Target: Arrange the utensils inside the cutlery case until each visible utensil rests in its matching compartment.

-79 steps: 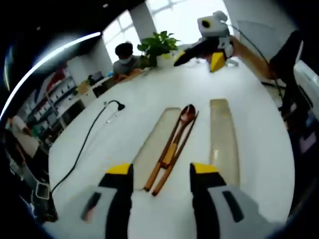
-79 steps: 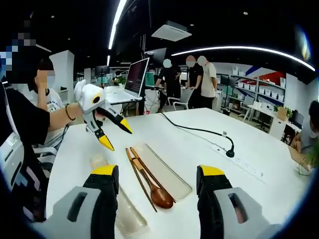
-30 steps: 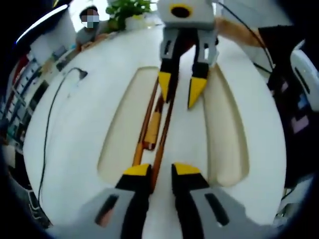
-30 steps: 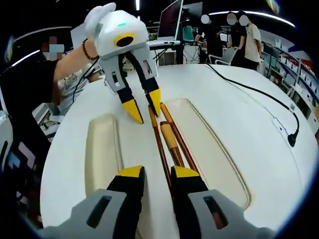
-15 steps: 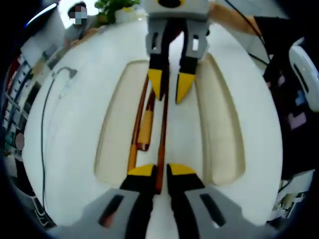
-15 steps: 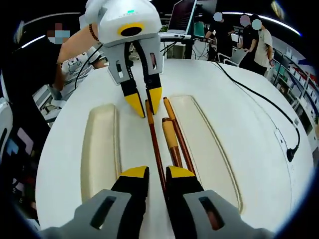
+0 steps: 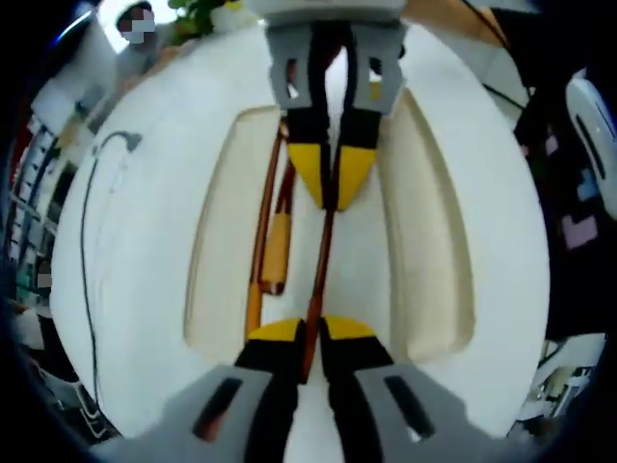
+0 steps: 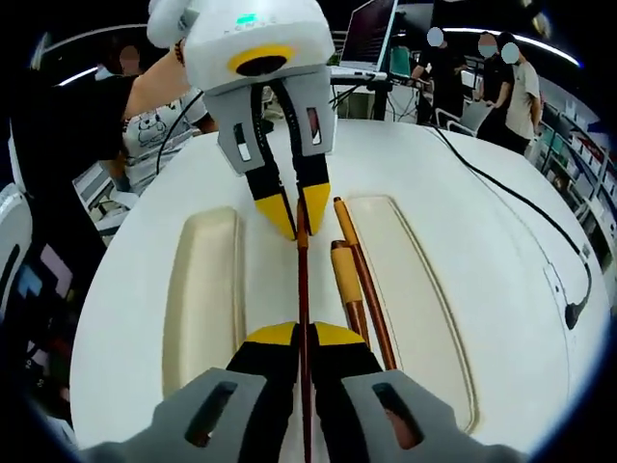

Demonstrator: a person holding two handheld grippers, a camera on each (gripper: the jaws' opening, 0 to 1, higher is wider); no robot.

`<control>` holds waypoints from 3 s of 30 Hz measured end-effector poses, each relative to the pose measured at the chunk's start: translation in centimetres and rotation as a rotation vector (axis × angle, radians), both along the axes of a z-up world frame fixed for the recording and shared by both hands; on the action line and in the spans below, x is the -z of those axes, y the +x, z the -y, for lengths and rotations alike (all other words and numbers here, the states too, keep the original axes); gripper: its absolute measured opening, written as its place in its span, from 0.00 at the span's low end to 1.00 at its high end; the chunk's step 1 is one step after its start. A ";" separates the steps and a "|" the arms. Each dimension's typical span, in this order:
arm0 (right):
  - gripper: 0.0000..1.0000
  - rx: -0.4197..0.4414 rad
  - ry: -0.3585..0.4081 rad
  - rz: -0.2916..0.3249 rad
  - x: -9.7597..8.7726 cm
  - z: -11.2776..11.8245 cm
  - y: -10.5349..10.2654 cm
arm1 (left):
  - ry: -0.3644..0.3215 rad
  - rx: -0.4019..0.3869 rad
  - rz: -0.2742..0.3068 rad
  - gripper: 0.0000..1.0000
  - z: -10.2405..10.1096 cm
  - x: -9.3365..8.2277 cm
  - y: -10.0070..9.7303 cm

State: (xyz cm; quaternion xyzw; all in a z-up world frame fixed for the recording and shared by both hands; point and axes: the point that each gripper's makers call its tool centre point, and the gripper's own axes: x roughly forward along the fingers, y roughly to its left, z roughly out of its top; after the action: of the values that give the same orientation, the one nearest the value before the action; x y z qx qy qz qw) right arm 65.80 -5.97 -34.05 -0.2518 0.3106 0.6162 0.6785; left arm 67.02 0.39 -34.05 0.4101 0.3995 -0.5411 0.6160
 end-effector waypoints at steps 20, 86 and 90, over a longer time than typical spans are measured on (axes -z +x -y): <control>0.02 0.008 0.051 0.082 -1.3 -0.1 -0.2 | -0.111 -0.027 0.044 0.06 -0.2 -0.6 -1.0; 0.04 -0.033 0.085 -0.003 -2.0 2.2 -6.6 | -0.124 0.025 -0.086 0.06 2.2 -2.0 -8.3; 0.04 -0.031 0.086 -0.018 -1.9 2.1 -6.6 | -0.123 0.024 -0.107 0.06 2.0 -1.9 -8.4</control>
State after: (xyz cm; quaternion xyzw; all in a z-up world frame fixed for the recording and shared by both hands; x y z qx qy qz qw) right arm 59.23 -8.10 -32.11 -0.2216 0.2858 0.6417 0.6764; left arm 58.64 -1.65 -32.19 0.3468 0.3930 -0.5930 0.6112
